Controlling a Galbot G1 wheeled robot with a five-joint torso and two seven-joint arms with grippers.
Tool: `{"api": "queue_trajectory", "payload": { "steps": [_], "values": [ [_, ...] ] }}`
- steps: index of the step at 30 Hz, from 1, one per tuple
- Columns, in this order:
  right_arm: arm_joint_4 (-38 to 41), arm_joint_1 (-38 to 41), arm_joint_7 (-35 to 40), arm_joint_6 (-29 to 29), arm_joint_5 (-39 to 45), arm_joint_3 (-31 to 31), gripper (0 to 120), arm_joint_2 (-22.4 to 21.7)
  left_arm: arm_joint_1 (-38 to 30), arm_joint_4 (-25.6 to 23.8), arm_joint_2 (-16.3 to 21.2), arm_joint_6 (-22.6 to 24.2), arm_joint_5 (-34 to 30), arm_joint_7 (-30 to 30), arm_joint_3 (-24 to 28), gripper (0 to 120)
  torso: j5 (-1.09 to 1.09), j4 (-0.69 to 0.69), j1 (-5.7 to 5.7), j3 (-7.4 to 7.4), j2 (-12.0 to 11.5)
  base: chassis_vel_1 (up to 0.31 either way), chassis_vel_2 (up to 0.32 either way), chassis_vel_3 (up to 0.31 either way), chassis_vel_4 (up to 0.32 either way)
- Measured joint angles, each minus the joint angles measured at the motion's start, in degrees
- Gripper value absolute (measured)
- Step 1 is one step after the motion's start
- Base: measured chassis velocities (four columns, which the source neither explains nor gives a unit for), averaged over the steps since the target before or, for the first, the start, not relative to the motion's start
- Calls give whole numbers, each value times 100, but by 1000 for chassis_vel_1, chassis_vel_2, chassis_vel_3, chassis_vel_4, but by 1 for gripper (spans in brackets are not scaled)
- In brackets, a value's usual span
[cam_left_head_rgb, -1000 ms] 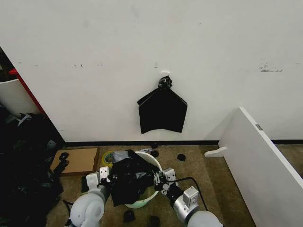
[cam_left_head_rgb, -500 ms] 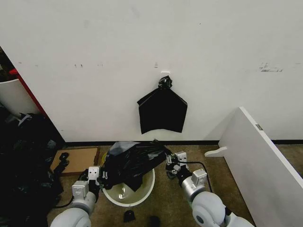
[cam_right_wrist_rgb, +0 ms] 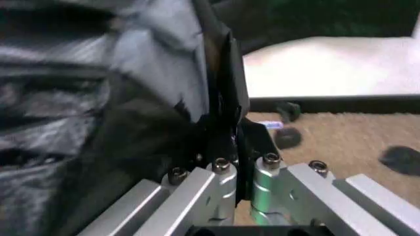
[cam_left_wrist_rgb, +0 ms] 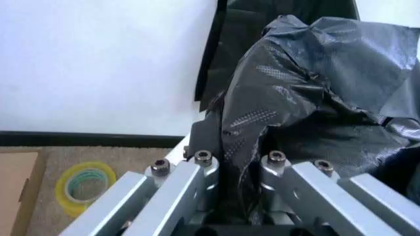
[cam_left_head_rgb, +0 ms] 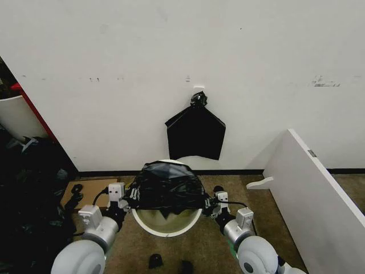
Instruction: Place the garbage bag over the trash bin.
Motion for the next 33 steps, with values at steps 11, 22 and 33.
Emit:
{"api": "queue_trajectory", "payload": {
  "steps": [11,22,33],
  "values": [
    [-886,64,-2122,2015,-840,11,0,35,-14,4,-126,129,-304,-169,21,4,0,1,0,0,0,0,0,0,0],
    [-1717,129,-3718,2722,-663,534,27,48,-294,-144,-118,397,-1051,-391,-44,4,0,1,0,0,0,0,0,0,0],
    [-377,-83,-631,1816,-1911,415,65,13,-445,383,-125,20,-346,-186,151,4,0,2,0,0,0,0,0,0,0]
  ]
}}
